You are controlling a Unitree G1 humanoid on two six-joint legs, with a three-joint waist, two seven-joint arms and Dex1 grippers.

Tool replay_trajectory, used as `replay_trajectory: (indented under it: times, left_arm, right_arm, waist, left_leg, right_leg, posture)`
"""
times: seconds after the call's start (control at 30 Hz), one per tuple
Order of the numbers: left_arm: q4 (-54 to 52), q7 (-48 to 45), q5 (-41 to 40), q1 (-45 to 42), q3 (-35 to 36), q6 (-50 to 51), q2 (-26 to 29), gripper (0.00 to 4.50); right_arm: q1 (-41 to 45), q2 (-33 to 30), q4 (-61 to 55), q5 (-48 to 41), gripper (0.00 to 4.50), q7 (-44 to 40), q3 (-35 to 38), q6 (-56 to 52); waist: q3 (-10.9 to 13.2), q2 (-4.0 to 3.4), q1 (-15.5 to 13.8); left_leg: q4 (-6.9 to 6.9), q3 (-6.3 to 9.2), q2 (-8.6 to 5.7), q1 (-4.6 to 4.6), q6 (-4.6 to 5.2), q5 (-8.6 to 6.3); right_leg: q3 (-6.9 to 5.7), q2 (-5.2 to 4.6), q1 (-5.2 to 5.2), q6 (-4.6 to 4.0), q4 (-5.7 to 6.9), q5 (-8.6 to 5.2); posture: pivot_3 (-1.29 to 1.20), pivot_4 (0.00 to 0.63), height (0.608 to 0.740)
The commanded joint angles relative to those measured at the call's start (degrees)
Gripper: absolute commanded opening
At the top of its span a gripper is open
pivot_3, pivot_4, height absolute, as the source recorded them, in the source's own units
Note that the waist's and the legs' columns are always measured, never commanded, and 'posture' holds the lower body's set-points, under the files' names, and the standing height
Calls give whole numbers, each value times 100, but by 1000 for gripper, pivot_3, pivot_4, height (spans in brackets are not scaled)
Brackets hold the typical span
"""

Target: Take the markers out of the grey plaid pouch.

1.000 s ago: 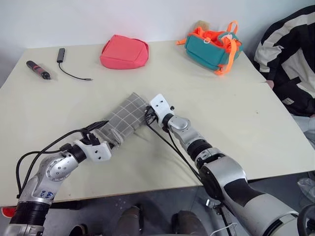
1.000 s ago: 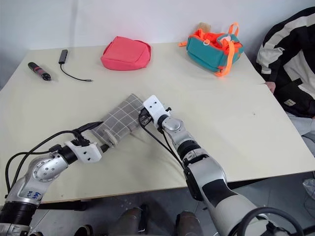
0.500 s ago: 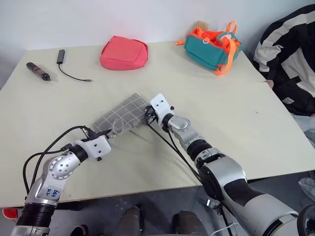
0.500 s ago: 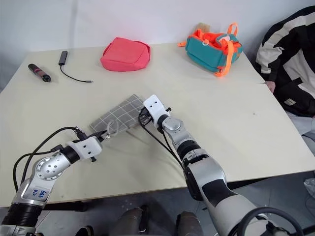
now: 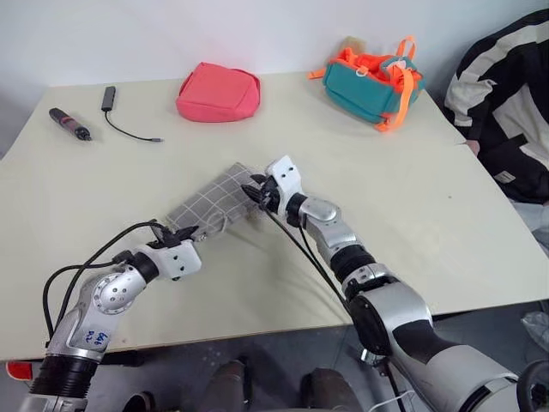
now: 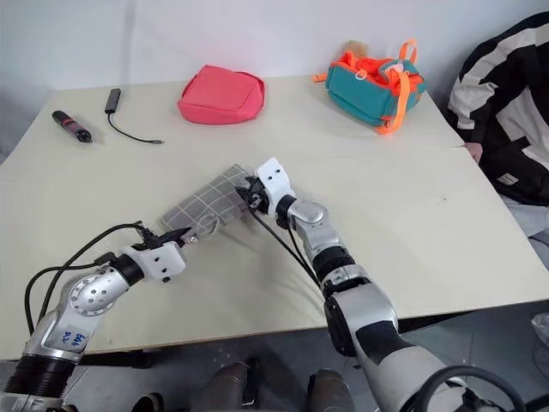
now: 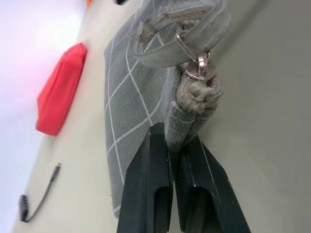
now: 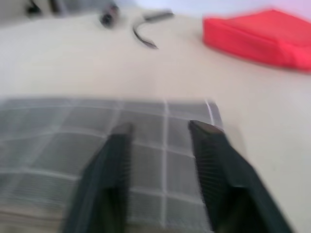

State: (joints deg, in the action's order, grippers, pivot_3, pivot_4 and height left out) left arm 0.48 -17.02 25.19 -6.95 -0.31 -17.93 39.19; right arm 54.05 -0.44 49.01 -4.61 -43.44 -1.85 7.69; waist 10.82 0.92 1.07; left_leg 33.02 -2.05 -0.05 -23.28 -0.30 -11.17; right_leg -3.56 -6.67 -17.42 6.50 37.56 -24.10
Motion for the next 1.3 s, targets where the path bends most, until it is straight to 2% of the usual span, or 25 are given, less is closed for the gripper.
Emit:
replay_trajectory:
  times: [0.03,0.07,0.13,0.23,0.37,0.57,0.83,1.03,1.2,1.3]
  left_arm:
    - [190,255,525,4,-296,29,-33,0]
    - [194,289,599,-11,-341,-6,-27,0]
    - [182,366,769,-24,-448,-48,-38,0]
    - [214,405,788,-24,-498,-25,-103,0]
    - [242,403,817,-9,-537,-68,-68,0]
    - [199,391,823,5,-554,-51,-73,0]
    - [104,381,823,53,-560,-28,-98,0]
    - [40,373,810,82,-559,13,-122,0]
    - [31,372,787,87,-551,43,-128,0]
    - [34,367,752,101,-537,56,-135,0]
  right_arm:
    - [-482,-209,-1478,-283,3262,-445,-208,-1017]
    - [-626,-219,-1803,-370,3610,-419,-216,-1333]
    - [-968,-196,-2528,-679,3610,-442,-254,-2116]
    - [-1452,-236,-3335,-760,3610,-532,-606,-2709]
    - [-1496,-27,-3607,-875,3610,-226,-693,-3240]
    - [-1349,112,-3513,-838,3610,-74,-852,-3325]
    - [-1059,230,-2812,-522,3610,355,-919,-2780]
    - [-1051,-6,-2433,-37,1702,325,-1188,-2119]
    - [-975,18,-2333,-126,33,250,-1087,-2023]
    - [-949,36,-2344,-216,33,279,-972,-2042]
  waist:
    - [-1,-1,-34]
    - [-1,-2,-48]
    - [-2,-3,-73]
    - [-5,-9,-104]
    - [-5,-10,-106]
    - [-5,-10,-107]
    - [-5,-10,-105]
    - [-5,-10,-104]
    - [-5,-10,-102]
    - [-5,-10,-101]
  left_leg:
    - [0,-1,0,0,0,-1]
    - [0,-3,0,0,0,-1]
    - [0,-6,4,0,-1,0]
    - [0,-8,7,0,-1,-1]
    - [0,-14,5,0,-10,-7]
    - [2,-14,5,0,-23,-15]
    - [2,-13,5,0,-23,-14]
    - [2,-14,4,0,-23,-14]
    - [2,-15,5,0,-22,-13]
    - [2,-15,5,0,-5,-3]
  right_leg:
    - [0,0,1,0,-3,0]
    - [-1,0,1,0,-5,0]
    - [-5,1,0,0,-11,0]
    - [-5,0,0,0,-15,0]
    - [-11,1,-2,0,-19,0]
    - [-14,0,-4,0,-19,0]
    - [-15,0,-5,1,-18,0]
    - [-15,0,-5,1,-18,0]
    - [-15,0,-3,1,-19,0]
    - [-15,0,-3,1,-20,0]
  posture:
    - [0,150,740]
    - [0,150,740]
    - [0,150,740]
    - [0,150,740]
    - [0,150,740]
    - [0,150,740]
    - [0,150,740]
    - [0,150,740]
    - [0,150,740]
    - [0,150,740]
